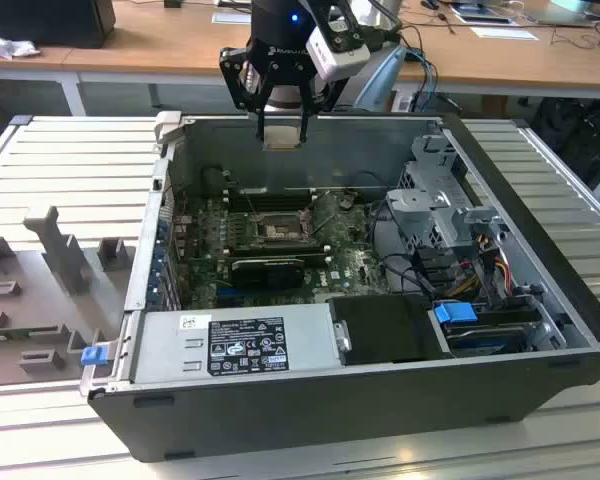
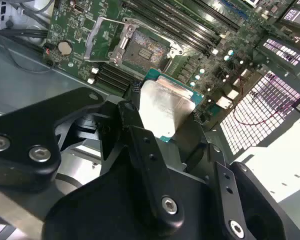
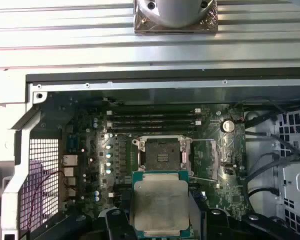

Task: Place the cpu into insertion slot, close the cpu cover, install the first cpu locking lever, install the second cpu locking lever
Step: 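Place the cpu into insertion slot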

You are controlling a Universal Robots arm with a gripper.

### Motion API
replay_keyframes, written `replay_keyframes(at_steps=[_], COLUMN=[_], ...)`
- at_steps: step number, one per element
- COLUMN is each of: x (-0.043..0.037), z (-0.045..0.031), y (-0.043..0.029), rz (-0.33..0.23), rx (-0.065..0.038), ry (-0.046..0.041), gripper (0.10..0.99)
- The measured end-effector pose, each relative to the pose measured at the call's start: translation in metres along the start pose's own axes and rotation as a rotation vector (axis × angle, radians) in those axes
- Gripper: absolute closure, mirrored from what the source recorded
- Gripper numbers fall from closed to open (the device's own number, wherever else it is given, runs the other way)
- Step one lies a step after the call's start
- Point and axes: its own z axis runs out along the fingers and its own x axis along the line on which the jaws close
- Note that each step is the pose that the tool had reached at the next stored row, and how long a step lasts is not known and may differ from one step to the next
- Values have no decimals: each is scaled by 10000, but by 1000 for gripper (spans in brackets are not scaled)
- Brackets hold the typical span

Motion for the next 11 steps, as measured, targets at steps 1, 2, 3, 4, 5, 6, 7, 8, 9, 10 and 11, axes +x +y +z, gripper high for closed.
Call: replay_keyframes(at_steps=[1, 2, 3, 4, 5, 6, 7, 8, 9, 10, 11], x=[0, 0, 0, 0, 1, 2, 3, 5, 5, 6, 7], z=[0, 0, 0, 0, 0, 0, 0, 0, 0, 0, 0], y=[0, 0, 0, 0, 0, 0, 0, 0, 0, 0, 0], rz=[1, 5, 13, 35, 77, 108, 127, 152, 180, 196, 240], rx=[0, 0, 0, 0, -1, -2, -2, -2, -3, -3, -5], ry=[0, 0, -1, -3, -6, -10, -11, -14, -16, -17, -21], gripper=[557, 557, 557, 557, 557, 557, 557, 557, 557, 557, 557])
